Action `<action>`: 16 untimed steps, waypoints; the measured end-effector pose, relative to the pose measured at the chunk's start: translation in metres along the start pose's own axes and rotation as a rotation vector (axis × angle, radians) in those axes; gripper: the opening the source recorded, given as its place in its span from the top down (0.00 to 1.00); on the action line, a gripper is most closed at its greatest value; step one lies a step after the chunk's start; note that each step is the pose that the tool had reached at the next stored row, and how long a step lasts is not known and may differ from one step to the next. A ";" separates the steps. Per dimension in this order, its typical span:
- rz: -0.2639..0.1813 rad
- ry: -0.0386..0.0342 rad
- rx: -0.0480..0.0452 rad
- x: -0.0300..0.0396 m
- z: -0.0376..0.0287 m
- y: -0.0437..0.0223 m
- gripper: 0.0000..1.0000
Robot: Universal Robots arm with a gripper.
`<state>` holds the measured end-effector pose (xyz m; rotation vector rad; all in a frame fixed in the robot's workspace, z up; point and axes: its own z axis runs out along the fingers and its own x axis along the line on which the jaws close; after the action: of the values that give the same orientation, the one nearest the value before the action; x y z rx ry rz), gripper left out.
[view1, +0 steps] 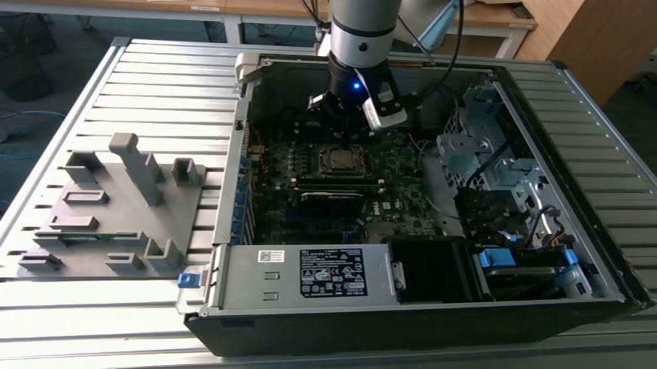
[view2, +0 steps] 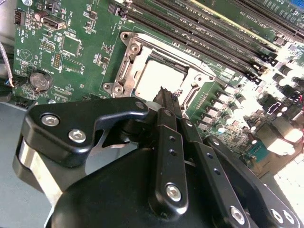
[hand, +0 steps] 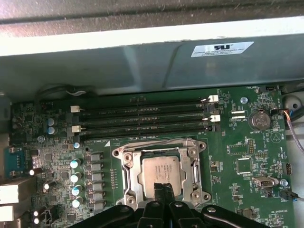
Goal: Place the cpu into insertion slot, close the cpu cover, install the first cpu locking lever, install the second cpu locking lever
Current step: 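Install the second cpu locking lever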
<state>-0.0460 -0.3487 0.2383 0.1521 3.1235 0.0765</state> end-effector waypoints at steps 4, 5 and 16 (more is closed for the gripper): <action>-0.003 0.0002 0.0003 -0.0006 0.0005 0.0001 0.90; -0.005 0.0002 0.0006 -0.0009 0.0008 0.0001 0.90; -0.006 0.0002 0.0012 -0.0013 -0.0006 0.0002 0.90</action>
<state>-0.0447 -0.3487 0.2389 0.1426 3.1241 0.0745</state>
